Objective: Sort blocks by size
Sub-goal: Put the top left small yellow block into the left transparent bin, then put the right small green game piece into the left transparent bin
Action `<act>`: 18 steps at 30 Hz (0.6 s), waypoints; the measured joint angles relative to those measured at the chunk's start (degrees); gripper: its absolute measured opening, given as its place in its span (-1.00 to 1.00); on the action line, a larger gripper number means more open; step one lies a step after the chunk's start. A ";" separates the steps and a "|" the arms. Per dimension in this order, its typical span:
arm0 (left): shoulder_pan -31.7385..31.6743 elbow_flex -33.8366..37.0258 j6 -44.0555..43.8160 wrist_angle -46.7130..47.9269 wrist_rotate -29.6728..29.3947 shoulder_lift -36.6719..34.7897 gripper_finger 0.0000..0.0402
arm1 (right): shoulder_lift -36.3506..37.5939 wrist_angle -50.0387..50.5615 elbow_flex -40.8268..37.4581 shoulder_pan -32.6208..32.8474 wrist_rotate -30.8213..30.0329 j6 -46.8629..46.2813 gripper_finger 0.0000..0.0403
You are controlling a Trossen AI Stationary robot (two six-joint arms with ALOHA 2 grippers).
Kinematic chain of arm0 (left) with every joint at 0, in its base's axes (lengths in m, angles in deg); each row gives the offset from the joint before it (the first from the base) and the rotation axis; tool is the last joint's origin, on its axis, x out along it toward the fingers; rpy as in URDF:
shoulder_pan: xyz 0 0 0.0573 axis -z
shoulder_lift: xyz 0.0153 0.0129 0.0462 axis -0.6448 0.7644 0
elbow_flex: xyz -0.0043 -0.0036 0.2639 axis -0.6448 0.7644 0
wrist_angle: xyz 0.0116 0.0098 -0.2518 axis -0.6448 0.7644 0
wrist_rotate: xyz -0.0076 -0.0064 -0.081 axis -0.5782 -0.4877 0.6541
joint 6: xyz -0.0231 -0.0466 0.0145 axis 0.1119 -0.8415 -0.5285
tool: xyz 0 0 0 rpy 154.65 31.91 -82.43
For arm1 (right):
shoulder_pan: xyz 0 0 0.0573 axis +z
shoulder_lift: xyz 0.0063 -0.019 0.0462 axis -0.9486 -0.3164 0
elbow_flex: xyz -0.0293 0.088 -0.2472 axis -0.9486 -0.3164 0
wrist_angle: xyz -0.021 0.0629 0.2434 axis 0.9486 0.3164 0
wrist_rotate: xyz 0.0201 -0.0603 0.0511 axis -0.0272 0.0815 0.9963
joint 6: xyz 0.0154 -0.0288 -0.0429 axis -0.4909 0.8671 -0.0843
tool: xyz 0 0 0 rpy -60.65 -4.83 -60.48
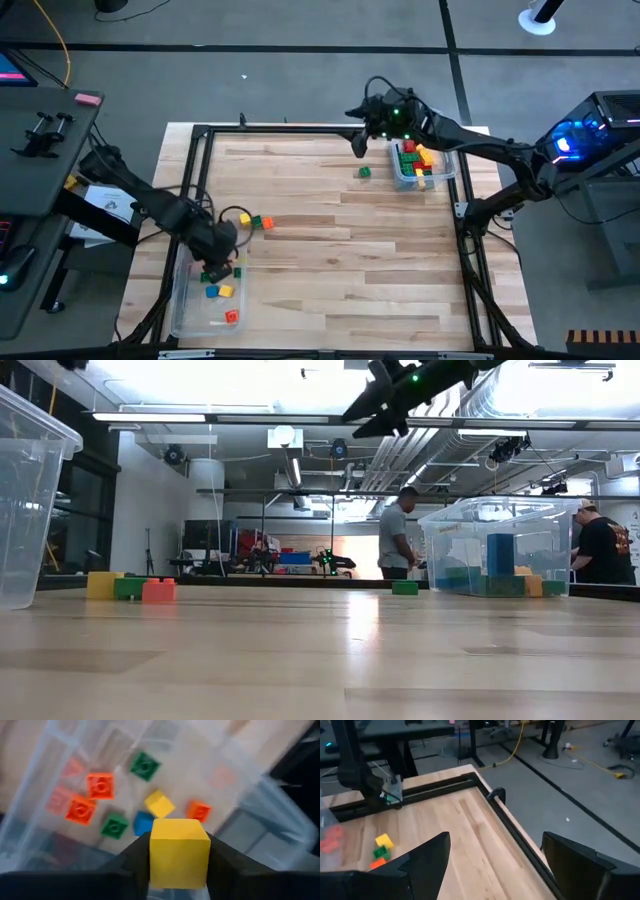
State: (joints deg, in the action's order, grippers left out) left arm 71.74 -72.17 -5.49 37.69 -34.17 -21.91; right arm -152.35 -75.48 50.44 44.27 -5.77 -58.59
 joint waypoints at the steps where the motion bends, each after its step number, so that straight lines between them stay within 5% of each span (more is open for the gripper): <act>1: -0.02 0.00 0.40 0.94 0.08 1.00 -0.28 | 0.03 0.07 0.34 -0.10 0.86 0.29 0.55; 6: -0.89 0.00 2.53 5.24 1.84 3.12 0.24 | -1.07 0.11 2.47 -0.48 5.93 -0.33 0.55; 10: -3.04 -0.05 4.21 4.23 3.01 1.67 0.46 | -4.71 3.95 5.69 -0.44 8.63 -2.17 0.55; 15: -9.29 -3.47 9.29 0.91 -1.71 -3.42 0.51 | -14.55 29.02 17.46 -0.41 10.20 4.52 0.55; 18: -14.81 -6.17 13.97 0.86 -8.72 -6.05 0.52 | -21.22 39.18 24.04 -0.04 1.75 11.96 0.55</act>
State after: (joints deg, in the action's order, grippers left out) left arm 56.93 -78.34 8.49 38.55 -42.88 -27.96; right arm -173.57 -36.30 74.48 44.22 -4.03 -46.63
